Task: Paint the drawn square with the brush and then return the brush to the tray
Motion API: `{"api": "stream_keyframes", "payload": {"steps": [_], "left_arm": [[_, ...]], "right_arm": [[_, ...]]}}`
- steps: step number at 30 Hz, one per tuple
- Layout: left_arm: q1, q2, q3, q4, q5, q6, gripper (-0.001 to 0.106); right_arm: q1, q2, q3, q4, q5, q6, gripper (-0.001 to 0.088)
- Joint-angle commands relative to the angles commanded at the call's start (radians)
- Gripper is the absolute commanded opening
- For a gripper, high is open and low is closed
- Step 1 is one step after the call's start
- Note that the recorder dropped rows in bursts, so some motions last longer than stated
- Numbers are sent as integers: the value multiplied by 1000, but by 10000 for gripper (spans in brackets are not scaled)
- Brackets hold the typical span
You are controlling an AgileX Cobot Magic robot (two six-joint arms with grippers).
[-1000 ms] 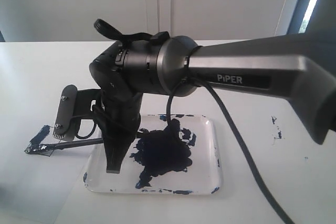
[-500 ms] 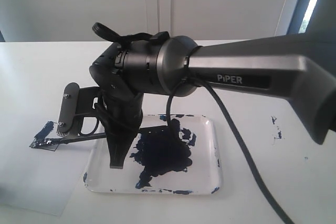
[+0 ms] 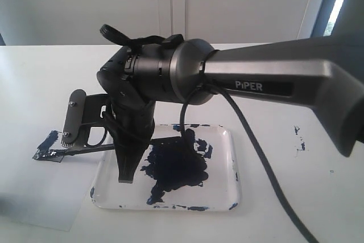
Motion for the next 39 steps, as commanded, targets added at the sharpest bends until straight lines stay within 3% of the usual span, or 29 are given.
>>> {"api": "stream_keyframes", "payload": {"steps": [20, 33, 39], "left_arm": [[0, 64, 0, 0, 16, 0, 564], [0, 64, 0, 0, 15, 0, 564], [0, 64, 0, 0, 15, 0, 564]], "right_arm": [[0, 0, 0, -106, -55, 69, 0], [5, 17, 0, -25, -21, 23, 0], [13, 21, 0, -56, -14, 26, 0]]}}
